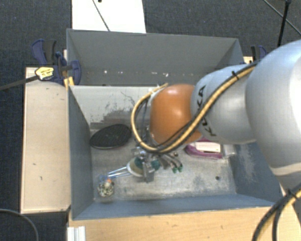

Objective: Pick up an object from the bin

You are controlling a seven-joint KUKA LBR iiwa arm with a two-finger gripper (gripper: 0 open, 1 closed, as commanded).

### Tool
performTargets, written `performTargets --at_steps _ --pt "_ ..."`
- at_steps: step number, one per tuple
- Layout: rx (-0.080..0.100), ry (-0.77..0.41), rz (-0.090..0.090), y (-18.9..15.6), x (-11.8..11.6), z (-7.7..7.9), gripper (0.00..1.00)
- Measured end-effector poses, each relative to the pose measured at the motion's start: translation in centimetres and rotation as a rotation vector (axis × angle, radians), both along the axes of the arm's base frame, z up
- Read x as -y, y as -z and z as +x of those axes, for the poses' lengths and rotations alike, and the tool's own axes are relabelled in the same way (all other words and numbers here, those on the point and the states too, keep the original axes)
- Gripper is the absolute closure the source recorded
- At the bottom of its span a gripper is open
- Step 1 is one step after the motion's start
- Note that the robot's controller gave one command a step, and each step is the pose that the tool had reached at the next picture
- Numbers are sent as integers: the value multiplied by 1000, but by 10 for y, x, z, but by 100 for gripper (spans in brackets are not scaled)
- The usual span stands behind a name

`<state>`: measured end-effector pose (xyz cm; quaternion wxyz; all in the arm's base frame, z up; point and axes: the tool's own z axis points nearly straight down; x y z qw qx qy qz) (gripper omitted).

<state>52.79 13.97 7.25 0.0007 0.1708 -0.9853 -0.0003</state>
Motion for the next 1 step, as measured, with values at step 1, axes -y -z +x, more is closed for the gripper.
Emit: performTargets --at_steps 1 --pt "11 10 3 -138 -18 -19 100"
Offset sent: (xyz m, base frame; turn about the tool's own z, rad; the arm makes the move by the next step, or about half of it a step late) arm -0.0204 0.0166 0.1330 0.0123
